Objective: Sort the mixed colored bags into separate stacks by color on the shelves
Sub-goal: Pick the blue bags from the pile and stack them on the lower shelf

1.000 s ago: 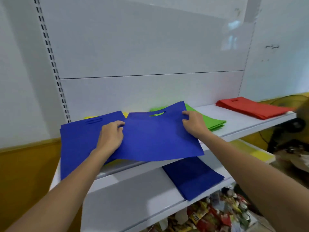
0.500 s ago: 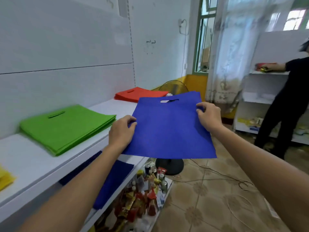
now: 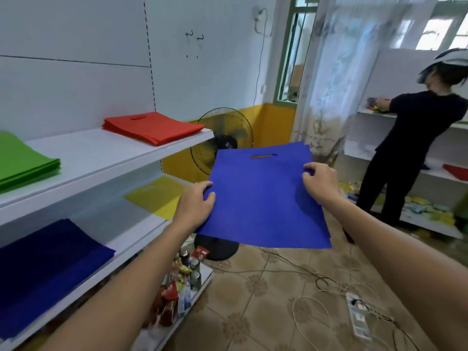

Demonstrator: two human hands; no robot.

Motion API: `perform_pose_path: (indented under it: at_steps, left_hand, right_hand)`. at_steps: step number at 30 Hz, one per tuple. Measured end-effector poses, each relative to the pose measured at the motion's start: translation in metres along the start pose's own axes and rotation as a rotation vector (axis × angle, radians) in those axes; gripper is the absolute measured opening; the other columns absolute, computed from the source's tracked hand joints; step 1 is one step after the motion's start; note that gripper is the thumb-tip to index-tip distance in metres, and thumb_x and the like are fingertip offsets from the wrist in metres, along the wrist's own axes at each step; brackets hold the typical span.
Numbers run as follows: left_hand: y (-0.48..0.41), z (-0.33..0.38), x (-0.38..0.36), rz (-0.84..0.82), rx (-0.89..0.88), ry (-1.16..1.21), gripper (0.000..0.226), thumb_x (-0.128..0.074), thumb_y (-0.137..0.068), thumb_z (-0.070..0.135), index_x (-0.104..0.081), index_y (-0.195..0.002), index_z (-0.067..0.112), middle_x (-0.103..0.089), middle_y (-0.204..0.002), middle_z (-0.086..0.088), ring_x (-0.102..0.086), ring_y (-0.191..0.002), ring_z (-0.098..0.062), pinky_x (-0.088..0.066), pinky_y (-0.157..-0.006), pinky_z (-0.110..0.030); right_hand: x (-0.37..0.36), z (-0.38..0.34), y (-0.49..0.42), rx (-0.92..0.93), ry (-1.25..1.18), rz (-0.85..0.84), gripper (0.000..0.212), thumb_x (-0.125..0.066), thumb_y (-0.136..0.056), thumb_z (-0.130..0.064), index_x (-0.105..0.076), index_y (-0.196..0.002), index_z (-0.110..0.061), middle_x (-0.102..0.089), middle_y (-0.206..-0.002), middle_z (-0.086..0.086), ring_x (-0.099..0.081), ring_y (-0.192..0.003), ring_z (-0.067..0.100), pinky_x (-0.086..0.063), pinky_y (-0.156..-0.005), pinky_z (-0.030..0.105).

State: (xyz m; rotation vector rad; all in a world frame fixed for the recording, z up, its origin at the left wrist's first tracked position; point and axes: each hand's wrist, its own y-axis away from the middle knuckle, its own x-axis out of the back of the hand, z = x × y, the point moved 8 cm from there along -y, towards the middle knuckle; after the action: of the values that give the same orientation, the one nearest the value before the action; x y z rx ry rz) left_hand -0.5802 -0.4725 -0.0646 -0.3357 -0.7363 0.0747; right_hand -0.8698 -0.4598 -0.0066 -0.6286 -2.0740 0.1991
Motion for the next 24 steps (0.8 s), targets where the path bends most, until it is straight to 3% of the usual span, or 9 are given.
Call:
perform_pose_path:
  at_steps: [6,9,20,24]
  left_hand:
    - [0.005,-0.033,-0.027,-0.016,0.118,-0.060,0.041,-0.049,-0.094,0.019,-0.048,-0.134,0.009,-0.050,-0.137,-0.006,-0.048,-0.122,-0.022,-0.037,-0.100,-0.032]
    - [0.005,-0.068,-0.028,-0.031,0.185,-0.102,0.042,-0.049,-0.093,0.020,-0.047,-0.135,0.011,-0.050,-0.137,-0.004,-0.048,-0.122,-0.021,-0.038,-0.100,-0.031]
    - [0.024,-0.210,-0.012,-0.074,0.404,-0.313,0.046,-0.043,-0.095,0.022,-0.039,-0.140,0.010,-0.047,-0.137,-0.007,-0.043,-0.124,-0.020,-0.029,-0.103,-0.025]
    - [0.047,-0.253,0.019,-0.011,0.546,-0.339,0.047,-0.043,-0.095,0.022,-0.038,-0.140,0.010,-0.050,-0.132,-0.007,-0.045,-0.120,-0.023,-0.032,-0.103,-0.029]
  right_hand:
    - [-0.054,0.010,-0.018,0.010,-0.035,-0.133,0.036,-0.046,-0.092,-0.008,-0.055,-0.126,-0.003,-0.057,-0.127,0.015,-0.057,-0.108,0.031,-0.047,-0.090,0.039]
    - [-0.095,0.006,-0.023,0.000,-0.047,-0.207,0.037,-0.045,-0.092,-0.008,-0.055,-0.127,-0.004,-0.059,-0.124,0.013,-0.060,-0.098,0.030,-0.048,-0.074,0.033]
    - [-0.272,-0.078,-0.007,0.165,-0.076,-0.499,0.042,-0.047,-0.091,-0.004,-0.050,-0.132,-0.001,-0.053,-0.133,0.014,-0.051,-0.119,0.026,-0.039,-0.099,0.032]
    - [-0.330,-0.118,0.004,0.275,-0.076,-0.628,0.043,-0.048,-0.090,-0.008,-0.049,-0.133,-0.005,-0.054,-0.131,0.013,-0.057,-0.107,0.027,-0.047,-0.086,0.034]
